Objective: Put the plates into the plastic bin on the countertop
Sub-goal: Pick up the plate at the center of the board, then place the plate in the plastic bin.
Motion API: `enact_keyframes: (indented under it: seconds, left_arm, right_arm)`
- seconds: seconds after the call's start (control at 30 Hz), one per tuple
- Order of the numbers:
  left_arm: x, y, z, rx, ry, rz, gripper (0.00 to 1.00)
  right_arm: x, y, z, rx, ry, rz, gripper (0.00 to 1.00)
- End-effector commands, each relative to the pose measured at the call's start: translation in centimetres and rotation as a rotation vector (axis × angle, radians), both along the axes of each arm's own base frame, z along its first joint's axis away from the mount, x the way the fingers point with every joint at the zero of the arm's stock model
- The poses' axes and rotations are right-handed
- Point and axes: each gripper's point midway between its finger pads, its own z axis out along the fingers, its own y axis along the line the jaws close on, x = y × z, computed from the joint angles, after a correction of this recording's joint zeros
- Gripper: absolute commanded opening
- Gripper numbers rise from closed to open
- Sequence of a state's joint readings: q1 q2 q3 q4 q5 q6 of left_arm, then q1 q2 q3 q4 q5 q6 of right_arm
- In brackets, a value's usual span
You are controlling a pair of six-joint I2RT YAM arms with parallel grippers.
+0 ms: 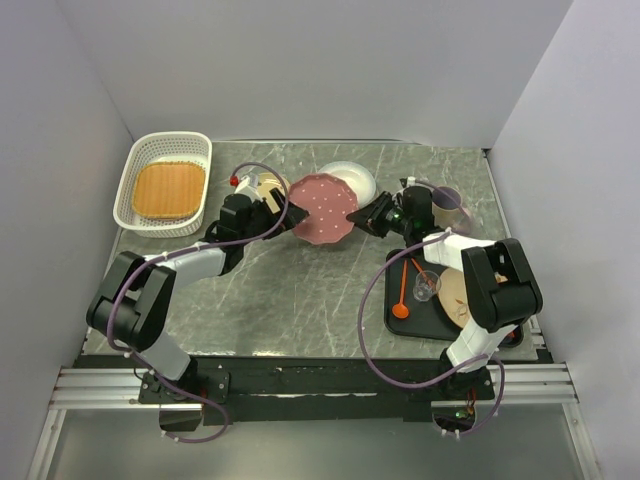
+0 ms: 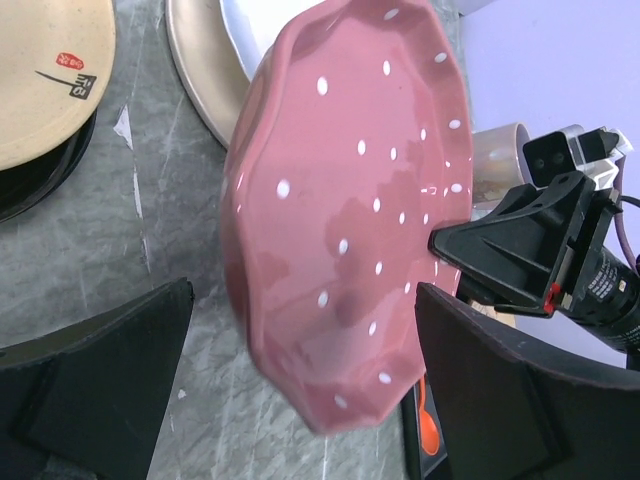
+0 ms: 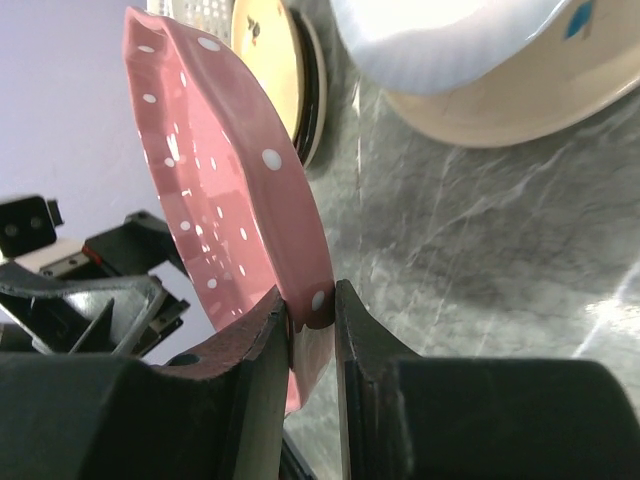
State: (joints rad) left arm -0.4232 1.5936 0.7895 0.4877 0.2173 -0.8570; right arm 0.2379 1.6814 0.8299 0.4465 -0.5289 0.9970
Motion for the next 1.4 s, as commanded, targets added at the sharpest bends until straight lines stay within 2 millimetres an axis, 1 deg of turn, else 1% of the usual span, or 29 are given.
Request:
enact_keyframes:
  seconds: [0.0, 0.07, 0.17, 0.2, 0.27, 0.3, 0.37, 0.4, 0.47, 0.5, 0.53, 0.57, 0.67, 0.9, 0.93, 1.03, 1.07, 1.1, 1.13, 1.17, 1.27, 1.3, 1.37]
  left_arm:
    - [0.0, -0.7, 0.9, -0.034, -0.036, -0.023, 0.95]
    - [0.0, -0.8, 1.1, -0.034, -0.042, -0.025, 0.93]
    - [0.0, -0.8, 1.2, -0.039, -0.046, -0.028, 0.85]
    - [0.0, -0.9, 1.3, -0.042, -0.05, -0.034, 0.75]
    - [0.0, -1.0, 1.3, -0.048, -0.048, -0.038, 0.65]
    - [0.0, -1.1, 1.3, -0.051, -0.051, -0.044, 0.58]
    - [0.0, -1.3, 1.3, -0.058, -0.05, -0.052, 0.5]
    - [0.0, -1.4, 1.2, -0.059, -0.048, -0.056, 0.41]
    - [0.0, -1.6, 1.1, -0.067, -0.046, -0.066, 0.34]
    - [-0.1, -1.7, 1.1, -0.07, -0.046, -0.069, 0.27]
    - [-0.1, -1.7, 1.0, -0.071, -0.043, -0.07, 0.24]
    - [-0.1, -1.7, 1.0, -0.073, -0.043, -0.071, 0.17]
    - [-0.2, -1.6, 0.9, -0.073, -0.043, -0.068, 0.01]
    - [-0.3, -1.3, 1.0, -0.064, -0.044, -0.053, 0.01]
    - [-0.3, -1.2, 1.1, -0.062, -0.047, -0.051, 0.01]
    - [-0.3, -1.1, 1.2, -0.059, -0.05, -0.045, 0.01]
    - [-0.3, -1.0, 1.3, -0.062, -0.052, -0.042, 0.01]
    - [-0.4, -0.9, 1.2, -0.062, -0.051, -0.037, 0.01]
    - [-0.5, -0.9, 1.2, -0.063, -0.049, -0.036, 0.01]
    - [-0.5, -0.9, 1.3, -0.064, -0.053, -0.035, 0.01]
    - [-0.5, -0.7, 1.4, -0.059, -0.055, -0.03, 0.01]
    - [-0.5, -0.7, 1.3, -0.057, -0.053, -0.029, 0.01]
    - [-0.5, -0.6, 1.5, -0.058, -0.057, -0.026, 0.01]
  right_arm:
    - [0.5, 1.4, 7.2, 0.096, -0.211, 0.062, 0.0]
    - [0.6, 1.5, 7.5, 0.098, -0.215, 0.068, 0.0]
    - [0.6, 1.6, 7.7, 0.105, -0.217, 0.075, 0.0]
    - [0.7, 1.6, 7.8, 0.107, -0.218, 0.076, 0.0]
    - [0.6, 1.7, 7.8, 0.109, -0.216, 0.08, 0.0]
    - [0.6, 1.7, 7.9, 0.11, -0.219, 0.081, 0.0]
    - [0.5, 1.9, 8.0, 0.12, -0.218, 0.089, 0.0]
    - [0.5, 1.9, 8.0, 0.122, -0.216, 0.092, 0.0]
    - [0.4, 2.0, 8.0, 0.126, -0.218, 0.099, 0.0]
    - [0.4, 2.0, 7.9, 0.125, -0.216, 0.099, 0.0]
    - [0.4, 2.1, 8.0, 0.127, -0.217, 0.104, 0.0]
    - [0.3, 2.2, 8.0, 0.128, -0.218, 0.108, 0.0]
    - [0.2, 2.1, 7.9, 0.124, -0.218, 0.111, 0.0]
    - [0.2, 2.2, 7.7, 0.134, -0.211, 0.117, 0.0]
    - [0.2, 2.3, 7.6, 0.138, -0.205, 0.12, 0.04]
    - [0.2, 2.3, 7.3, 0.143, -0.206, 0.121, 0.12]
    - [0.1, 2.3, 7.2, 0.142, -0.201, 0.119, 0.18]
    - [0.2, 2.3, 7.1, 0.139, -0.199, 0.119, 0.21]
    - [0.2, 2.3, 7.1, 0.135, -0.203, 0.121, 0.25]
    - [0.1, 2.2, 7.0, 0.129, -0.196, 0.12, 0.34]
    - [0.1, 2.0, 6.8, 0.111, -0.195, 0.111, 0.46]
    - [0.1, 2.0, 6.7, 0.105, -0.193, 0.109, 0.53]
    - [0.1, 1.8, 6.6, 0.09, -0.194, 0.104, 0.6]
